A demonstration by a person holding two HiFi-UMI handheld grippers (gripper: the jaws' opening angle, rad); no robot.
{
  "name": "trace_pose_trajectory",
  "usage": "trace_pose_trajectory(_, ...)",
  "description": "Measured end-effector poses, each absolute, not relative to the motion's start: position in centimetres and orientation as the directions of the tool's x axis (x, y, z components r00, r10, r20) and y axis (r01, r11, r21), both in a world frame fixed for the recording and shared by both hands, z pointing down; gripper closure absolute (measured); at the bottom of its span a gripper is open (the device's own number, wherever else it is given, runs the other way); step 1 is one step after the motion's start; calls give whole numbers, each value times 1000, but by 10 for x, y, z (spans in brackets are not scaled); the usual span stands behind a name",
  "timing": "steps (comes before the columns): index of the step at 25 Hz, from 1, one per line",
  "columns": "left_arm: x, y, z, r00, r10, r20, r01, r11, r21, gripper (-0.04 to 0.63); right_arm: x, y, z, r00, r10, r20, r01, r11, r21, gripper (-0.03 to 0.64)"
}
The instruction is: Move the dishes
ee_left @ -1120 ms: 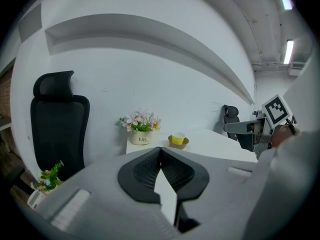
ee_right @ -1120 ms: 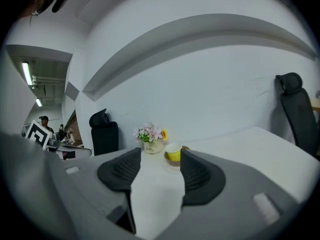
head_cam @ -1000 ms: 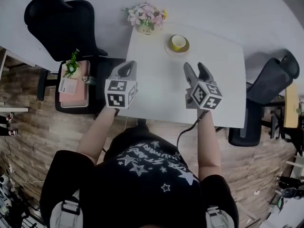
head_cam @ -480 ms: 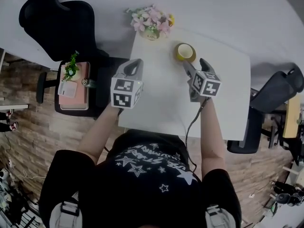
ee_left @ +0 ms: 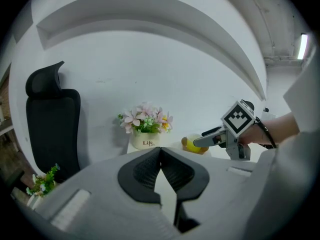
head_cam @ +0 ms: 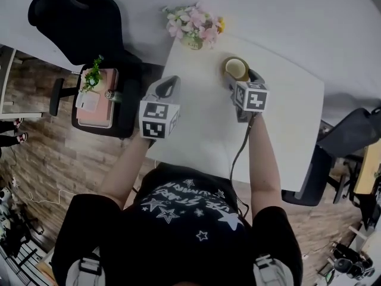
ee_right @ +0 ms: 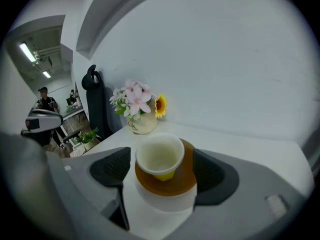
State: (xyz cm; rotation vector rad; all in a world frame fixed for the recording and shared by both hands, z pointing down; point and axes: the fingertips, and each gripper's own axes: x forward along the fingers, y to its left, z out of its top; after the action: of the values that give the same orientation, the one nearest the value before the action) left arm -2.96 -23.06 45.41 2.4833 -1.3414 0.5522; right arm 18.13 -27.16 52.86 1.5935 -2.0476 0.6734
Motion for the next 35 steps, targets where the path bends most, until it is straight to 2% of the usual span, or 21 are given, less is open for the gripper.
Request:
trace_pose_trajectory(9, -32, -227, 463, 460, -751, 474, -865, -499, 50, 586, 170, -283, 538, -227, -676, 701, -958, 284, -36, 233)
trace_pose_trajectory(18, -31, -230, 460, 462, -752, 469, -864, -502, 47, 586, 172, -284, 539, -203, -666, 718, -959, 283, -8, 255)
trace_pose_trajectory(35, -27, -252, 449, 455, -775, 440, -872, -488, 41, 586, 188, -322, 458, -269, -750, 604, -943, 332, -9, 255)
